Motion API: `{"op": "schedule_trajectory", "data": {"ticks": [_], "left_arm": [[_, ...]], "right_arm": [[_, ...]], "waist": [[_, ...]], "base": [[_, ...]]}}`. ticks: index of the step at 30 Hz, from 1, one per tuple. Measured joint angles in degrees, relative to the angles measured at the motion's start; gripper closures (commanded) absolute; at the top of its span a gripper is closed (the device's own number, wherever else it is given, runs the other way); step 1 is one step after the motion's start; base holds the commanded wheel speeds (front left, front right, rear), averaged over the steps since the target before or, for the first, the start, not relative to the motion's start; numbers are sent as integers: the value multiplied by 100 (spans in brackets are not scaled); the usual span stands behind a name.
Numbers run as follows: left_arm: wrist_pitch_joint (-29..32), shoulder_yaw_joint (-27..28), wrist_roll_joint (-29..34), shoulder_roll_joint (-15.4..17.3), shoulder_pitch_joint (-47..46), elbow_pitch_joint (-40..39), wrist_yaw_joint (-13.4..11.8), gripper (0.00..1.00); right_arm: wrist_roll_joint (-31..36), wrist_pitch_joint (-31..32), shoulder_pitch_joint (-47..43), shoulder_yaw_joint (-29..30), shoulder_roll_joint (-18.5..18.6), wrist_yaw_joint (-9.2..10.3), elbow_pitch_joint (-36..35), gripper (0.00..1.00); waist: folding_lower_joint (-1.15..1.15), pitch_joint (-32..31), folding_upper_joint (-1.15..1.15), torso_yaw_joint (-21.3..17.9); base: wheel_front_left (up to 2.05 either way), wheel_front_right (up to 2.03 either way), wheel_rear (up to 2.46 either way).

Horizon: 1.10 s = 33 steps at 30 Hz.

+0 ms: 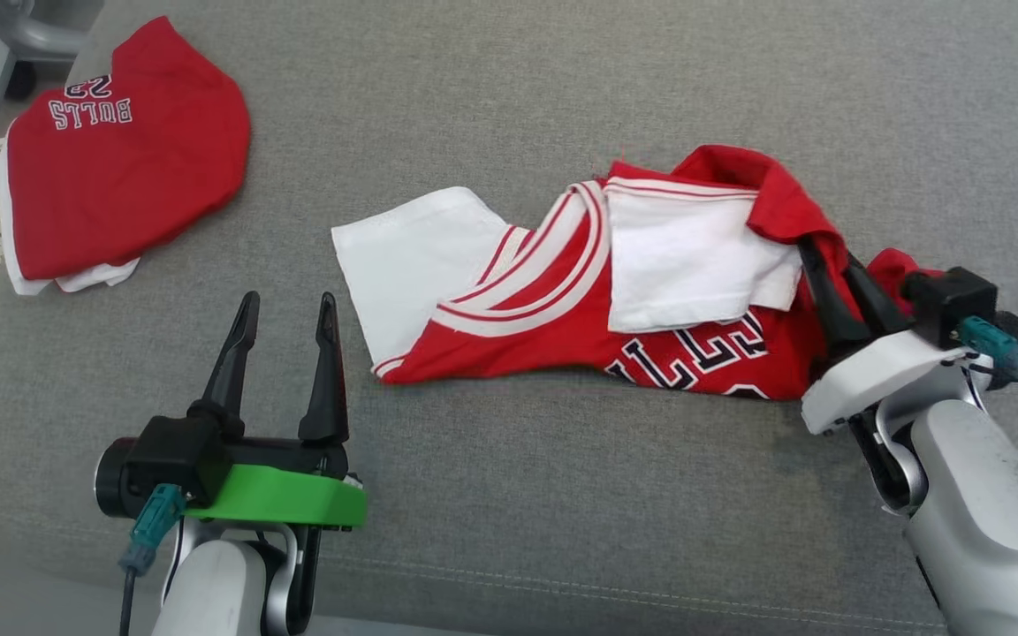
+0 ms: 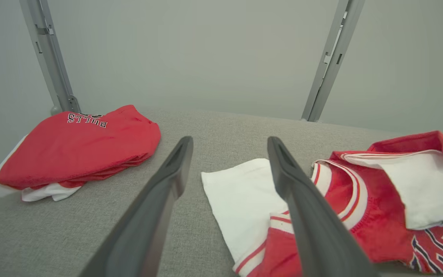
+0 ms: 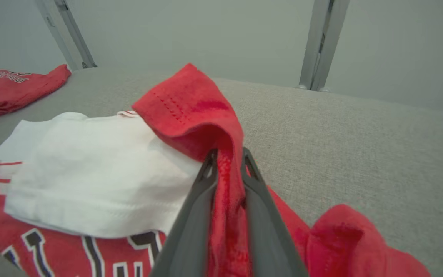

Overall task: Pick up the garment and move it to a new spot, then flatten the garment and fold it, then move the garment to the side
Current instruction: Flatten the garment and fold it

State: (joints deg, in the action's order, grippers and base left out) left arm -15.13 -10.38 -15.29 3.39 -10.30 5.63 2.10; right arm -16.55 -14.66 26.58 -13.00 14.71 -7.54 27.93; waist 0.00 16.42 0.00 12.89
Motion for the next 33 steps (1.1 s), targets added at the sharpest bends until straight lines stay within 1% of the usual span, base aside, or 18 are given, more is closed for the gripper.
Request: {"op": "schedule_trajectory", "data": {"ticks": [5,10,12,13,15,20,24,27,30,33], "left_arm": [[0,33,46,-10,-1,-2,63,0],[1,60,90,-10,-64,19,101,0],[0,67,119,-11,-99,25,124,0],[0,68,121,-10,-103,31,129,0],[1,71,124,-10,-106,45,146,0],[0,78,134,-12,-118,75,151,0],[0,108,158,-11,-117,91,151,0],[0,144,183,-5,-112,89,148,0],[0,200,192,19,-83,86,137,0],[1,232,204,55,-37,79,88,0]], "right_arm": [[-411,-15,-272,811,-166,0,-70,100],[-737,-33,-382,1389,-285,0,121,100],[-880,-32,-393,1535,-328,0,222,77],[-939,-33,-394,1621,-348,0,286,60],[-1125,-34,-396,1769,-397,0,427,0],[-1304,-37,-398,2052,-438,1,608,0],[-1306,-37,-426,2280,-502,1,468,0],[-1131,-37,-537,2498,-542,2,91,0],[-887,-38,-653,2655,-625,2,-469,0],[-569,-38,-840,2613,-693,2,-1047,0]], "waist": [[0,-46,0,-194],[0,-28,0,-350],[0,-13,0,-390],[0,-4,0,-405],[0,7,0,-431],[0,-1,0,-474],[0,-25,0,-523],[0,-82,0,-563],[0,-170,0,-618],[0,-288,0,-682]], "base": [[0,0,0],[0,0,0],[0,0,0],[0,0,0],[0,0,0],[0,0,0],[0,0,0],[0,0,0],[0,0,0],[0,0,0]]}}
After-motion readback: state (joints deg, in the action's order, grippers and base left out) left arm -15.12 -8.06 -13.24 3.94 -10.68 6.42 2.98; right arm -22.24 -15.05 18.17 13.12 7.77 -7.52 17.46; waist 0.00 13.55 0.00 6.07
